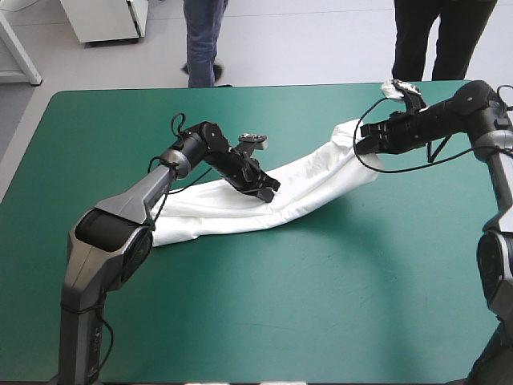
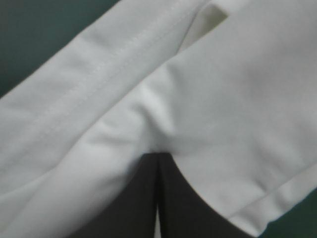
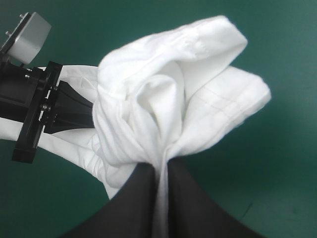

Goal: Fold the cloth

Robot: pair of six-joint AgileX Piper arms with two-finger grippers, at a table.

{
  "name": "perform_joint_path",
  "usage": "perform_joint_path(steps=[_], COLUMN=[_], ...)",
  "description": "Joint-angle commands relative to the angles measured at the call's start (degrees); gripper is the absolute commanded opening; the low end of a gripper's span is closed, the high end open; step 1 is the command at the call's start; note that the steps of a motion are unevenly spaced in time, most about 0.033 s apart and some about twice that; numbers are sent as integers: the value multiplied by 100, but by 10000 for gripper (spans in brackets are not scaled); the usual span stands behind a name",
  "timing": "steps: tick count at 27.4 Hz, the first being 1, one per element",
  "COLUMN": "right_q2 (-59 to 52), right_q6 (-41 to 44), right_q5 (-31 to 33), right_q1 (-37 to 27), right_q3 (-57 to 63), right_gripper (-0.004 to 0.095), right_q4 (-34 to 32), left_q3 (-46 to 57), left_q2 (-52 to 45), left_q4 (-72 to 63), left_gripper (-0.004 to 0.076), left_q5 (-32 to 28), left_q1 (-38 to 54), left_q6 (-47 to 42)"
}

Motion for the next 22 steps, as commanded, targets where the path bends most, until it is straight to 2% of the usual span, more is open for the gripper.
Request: perform_joint_path(steps=[1, 16, 19, 22], right_q2=[-361, -452, -452, -452], right_q6=[-19, -19, 3, 70], right_q5=[-54, -54, -54, -126], right_q1=[-27, 135, 365, 1037], right_q3=[-192, -277, -490, -861], right_gripper=[-13, -13, -13, -12], right_q4=[366, 347, 370, 370], left_q3=[-64, -1836, -1881, -1881], left_q2=[-148, -986, -1363, -2050], left_q4=[142, 798, 1042, 1166], left_gripper=[-9, -9, -9, -9], left_q5=[309, 901, 991, 991], left_q1=[-153, 30, 224, 623], left_q6=[-8, -351, -493, -527])
